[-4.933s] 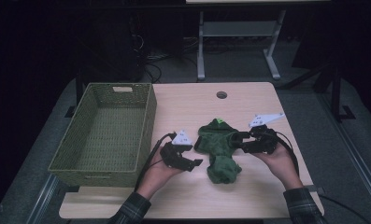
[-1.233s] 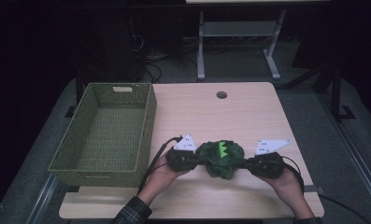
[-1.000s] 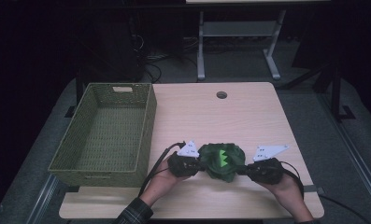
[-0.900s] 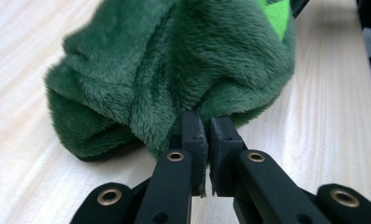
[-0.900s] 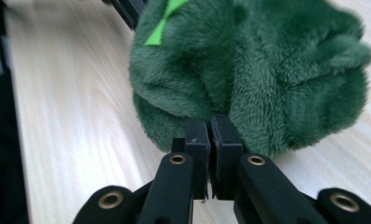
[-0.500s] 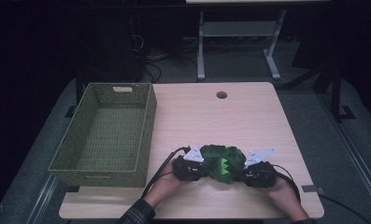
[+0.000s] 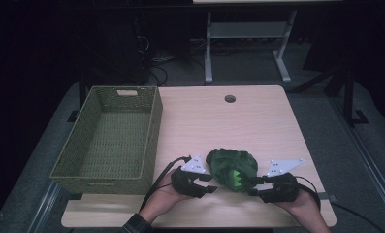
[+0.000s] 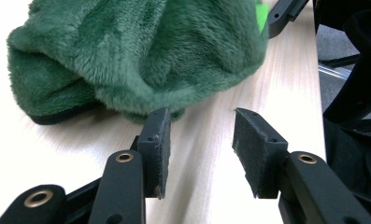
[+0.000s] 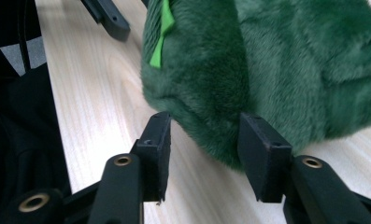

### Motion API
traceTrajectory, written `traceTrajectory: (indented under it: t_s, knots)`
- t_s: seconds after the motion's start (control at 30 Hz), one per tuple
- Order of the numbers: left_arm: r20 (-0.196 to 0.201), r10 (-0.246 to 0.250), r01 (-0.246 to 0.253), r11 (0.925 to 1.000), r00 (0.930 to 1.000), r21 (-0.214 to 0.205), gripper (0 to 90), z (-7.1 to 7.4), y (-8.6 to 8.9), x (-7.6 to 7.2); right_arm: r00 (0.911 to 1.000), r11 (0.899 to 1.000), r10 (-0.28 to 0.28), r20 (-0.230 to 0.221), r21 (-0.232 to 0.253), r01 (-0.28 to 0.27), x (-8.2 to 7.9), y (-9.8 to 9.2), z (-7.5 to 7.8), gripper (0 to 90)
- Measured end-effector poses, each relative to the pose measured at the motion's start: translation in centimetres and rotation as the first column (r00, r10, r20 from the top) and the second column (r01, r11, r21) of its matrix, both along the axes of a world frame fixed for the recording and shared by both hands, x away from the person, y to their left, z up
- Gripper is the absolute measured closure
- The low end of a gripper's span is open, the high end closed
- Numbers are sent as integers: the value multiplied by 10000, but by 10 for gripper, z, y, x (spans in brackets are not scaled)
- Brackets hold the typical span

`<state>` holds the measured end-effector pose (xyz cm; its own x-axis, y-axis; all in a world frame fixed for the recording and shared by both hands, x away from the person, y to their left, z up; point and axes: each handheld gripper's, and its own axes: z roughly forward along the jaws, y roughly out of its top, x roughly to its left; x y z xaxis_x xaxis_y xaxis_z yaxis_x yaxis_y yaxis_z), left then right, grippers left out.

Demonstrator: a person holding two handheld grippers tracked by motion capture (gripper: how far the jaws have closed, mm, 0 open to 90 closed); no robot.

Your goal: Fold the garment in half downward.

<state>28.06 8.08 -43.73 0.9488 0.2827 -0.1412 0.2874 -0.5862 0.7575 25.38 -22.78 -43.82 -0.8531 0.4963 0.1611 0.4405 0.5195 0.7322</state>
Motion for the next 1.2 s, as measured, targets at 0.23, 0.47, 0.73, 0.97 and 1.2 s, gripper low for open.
traceTrajectory:
  t_s: [0.23, 0.47, 0.73, 0.97, 1.2]
  knots:
    - [118, 253, -249, 9993, 9996, -292, 638, 10, 4, 3, 9997, 9999, -6, 245, 132, 3, -8, -4, 7, 553]
    - [597, 589, -572, 9979, 9965, -299, 813, 24, -6, 18, 9962, 9974, -553, 679, 503, 519, 12, -4, 20, 790]
    - [207, 950, -957, 9949, 9953, 329, 878, 3, -20, 44, 9980, 9983, -583, 237, -44, 584, 39, 10, 3, 896]
    - [-250, 882, -855, 9918, 9958, 948, 895, -19, -28, 50, 9978, 9978, -551, -360, -380, 537, 44, 13, -19, 899]
    - [-219, 717, -682, 9886, 9972, 1339, 897, -26, -30, 47, 9972, 9965, -447, -597, -731, 403, 42, 18, -31, 900]
